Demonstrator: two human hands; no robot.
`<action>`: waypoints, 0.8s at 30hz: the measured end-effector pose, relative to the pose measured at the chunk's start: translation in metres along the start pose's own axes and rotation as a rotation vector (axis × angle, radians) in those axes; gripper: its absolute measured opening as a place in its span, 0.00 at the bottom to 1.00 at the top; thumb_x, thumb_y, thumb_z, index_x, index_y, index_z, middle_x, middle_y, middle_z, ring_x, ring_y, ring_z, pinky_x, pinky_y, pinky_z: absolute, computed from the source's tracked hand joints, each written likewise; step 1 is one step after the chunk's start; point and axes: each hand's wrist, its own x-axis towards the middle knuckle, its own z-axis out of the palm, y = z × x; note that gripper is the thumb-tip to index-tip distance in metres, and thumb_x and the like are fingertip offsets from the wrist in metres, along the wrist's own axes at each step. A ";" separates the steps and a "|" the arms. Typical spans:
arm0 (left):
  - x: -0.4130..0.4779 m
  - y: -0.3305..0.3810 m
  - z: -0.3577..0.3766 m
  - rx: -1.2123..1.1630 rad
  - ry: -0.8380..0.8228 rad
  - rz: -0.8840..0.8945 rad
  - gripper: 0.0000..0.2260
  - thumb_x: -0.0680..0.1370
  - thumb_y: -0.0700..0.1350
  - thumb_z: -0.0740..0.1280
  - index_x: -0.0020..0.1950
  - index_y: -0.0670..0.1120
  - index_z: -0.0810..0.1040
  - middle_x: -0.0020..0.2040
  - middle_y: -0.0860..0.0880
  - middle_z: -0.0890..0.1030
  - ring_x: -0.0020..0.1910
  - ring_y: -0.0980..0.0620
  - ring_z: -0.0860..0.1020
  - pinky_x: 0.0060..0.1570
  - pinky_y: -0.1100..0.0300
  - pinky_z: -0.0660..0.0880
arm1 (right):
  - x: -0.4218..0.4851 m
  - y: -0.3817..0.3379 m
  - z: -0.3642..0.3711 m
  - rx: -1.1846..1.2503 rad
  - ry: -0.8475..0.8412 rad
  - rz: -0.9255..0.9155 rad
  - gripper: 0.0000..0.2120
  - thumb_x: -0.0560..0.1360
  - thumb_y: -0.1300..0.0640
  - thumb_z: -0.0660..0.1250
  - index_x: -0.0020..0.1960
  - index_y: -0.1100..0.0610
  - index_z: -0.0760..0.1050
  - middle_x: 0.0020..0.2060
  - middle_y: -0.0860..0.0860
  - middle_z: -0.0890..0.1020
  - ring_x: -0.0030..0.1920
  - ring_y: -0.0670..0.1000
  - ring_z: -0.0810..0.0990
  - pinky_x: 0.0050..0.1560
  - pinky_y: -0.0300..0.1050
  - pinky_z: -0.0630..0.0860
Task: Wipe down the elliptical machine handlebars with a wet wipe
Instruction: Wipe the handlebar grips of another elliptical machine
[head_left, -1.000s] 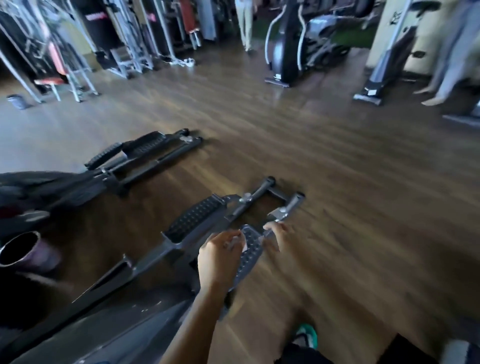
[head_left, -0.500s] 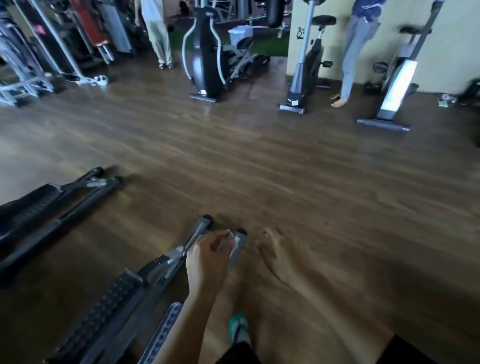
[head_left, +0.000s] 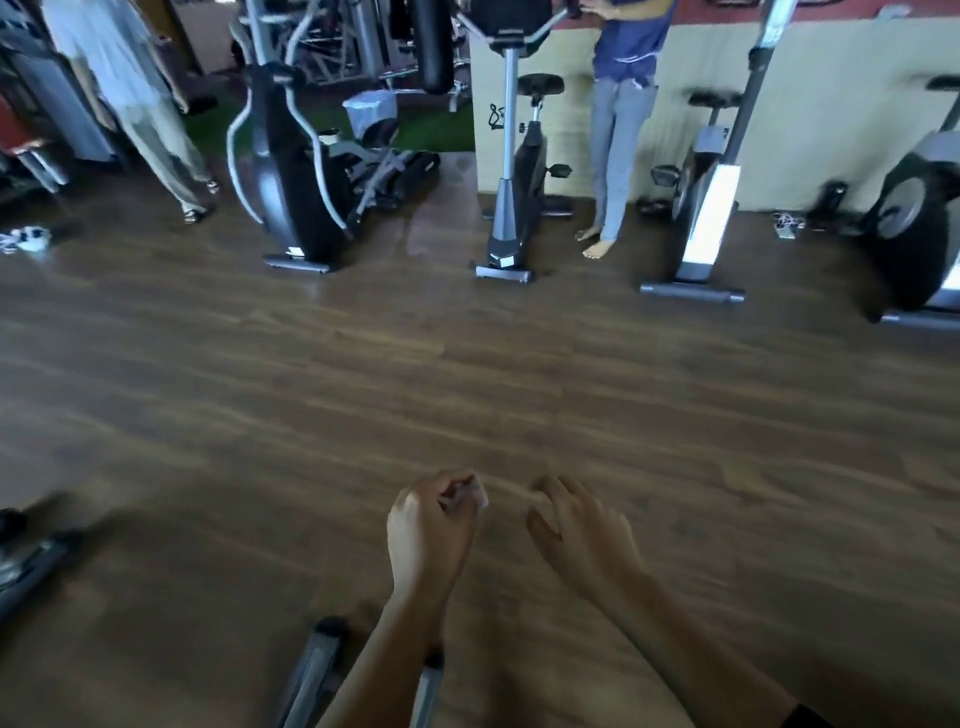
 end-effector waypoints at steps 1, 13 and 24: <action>0.028 0.006 0.011 -0.008 -0.012 -0.004 0.13 0.74 0.45 0.71 0.33 0.62 0.77 0.34 0.64 0.81 0.40 0.68 0.78 0.38 0.77 0.69 | 0.028 0.009 -0.002 -0.006 -0.006 0.018 0.16 0.78 0.46 0.58 0.64 0.48 0.69 0.62 0.45 0.75 0.63 0.49 0.73 0.50 0.44 0.71; 0.398 0.037 0.149 -0.017 0.034 -0.078 0.05 0.71 0.49 0.75 0.47 0.53 0.85 0.33 0.59 0.79 0.32 0.70 0.74 0.36 0.77 0.68 | 0.415 0.098 -0.031 -0.017 -0.038 0.004 0.16 0.79 0.47 0.57 0.64 0.51 0.69 0.63 0.47 0.75 0.64 0.51 0.73 0.55 0.46 0.72; 0.741 0.014 0.173 -0.022 0.190 -0.203 0.05 0.71 0.48 0.74 0.47 0.54 0.84 0.39 0.54 0.84 0.38 0.58 0.80 0.38 0.68 0.70 | 0.778 0.075 -0.036 -0.043 -0.103 -0.124 0.18 0.79 0.46 0.58 0.66 0.50 0.68 0.64 0.48 0.74 0.65 0.52 0.72 0.55 0.47 0.72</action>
